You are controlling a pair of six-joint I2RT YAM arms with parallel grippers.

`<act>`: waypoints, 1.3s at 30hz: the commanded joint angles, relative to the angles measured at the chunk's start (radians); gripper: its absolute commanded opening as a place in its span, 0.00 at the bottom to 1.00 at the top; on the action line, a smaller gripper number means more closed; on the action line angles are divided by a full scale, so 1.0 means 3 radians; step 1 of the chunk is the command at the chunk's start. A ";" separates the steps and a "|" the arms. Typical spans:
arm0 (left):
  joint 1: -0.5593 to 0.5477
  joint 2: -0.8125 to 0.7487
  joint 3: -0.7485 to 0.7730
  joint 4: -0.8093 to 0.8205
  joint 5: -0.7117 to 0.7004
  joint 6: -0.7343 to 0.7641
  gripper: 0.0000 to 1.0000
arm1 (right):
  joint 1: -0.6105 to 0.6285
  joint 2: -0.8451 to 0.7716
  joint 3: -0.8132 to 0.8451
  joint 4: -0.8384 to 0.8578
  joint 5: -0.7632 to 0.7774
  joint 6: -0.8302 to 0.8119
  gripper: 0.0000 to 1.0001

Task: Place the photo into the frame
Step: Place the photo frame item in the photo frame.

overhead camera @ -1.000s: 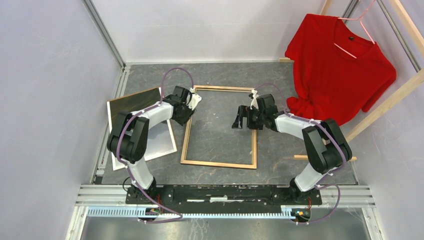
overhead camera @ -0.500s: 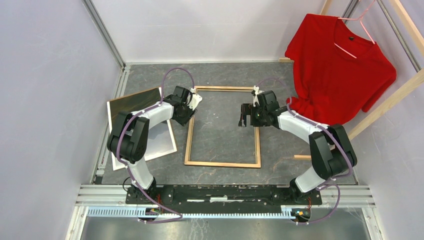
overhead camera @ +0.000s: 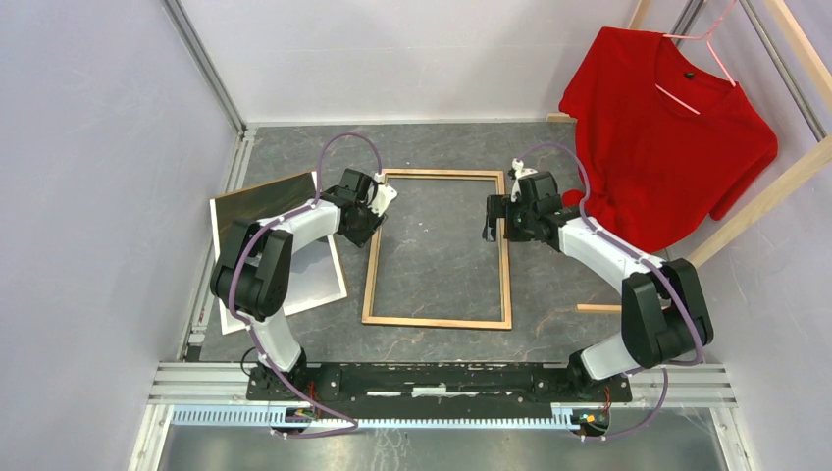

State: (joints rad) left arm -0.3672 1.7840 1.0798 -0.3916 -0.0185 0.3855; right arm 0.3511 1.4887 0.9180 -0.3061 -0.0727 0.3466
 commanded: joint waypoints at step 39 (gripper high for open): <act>0.2672 -0.1328 -0.0816 0.0567 -0.1581 0.0561 0.49 | 0.1798 0.1069 0.1471 0.0655 0.0020 0.0391 0.96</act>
State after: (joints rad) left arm 0.3775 1.3834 0.9234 -0.3870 -0.3840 0.4625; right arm 0.8700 1.7893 1.3354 -0.1558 -0.0921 0.4454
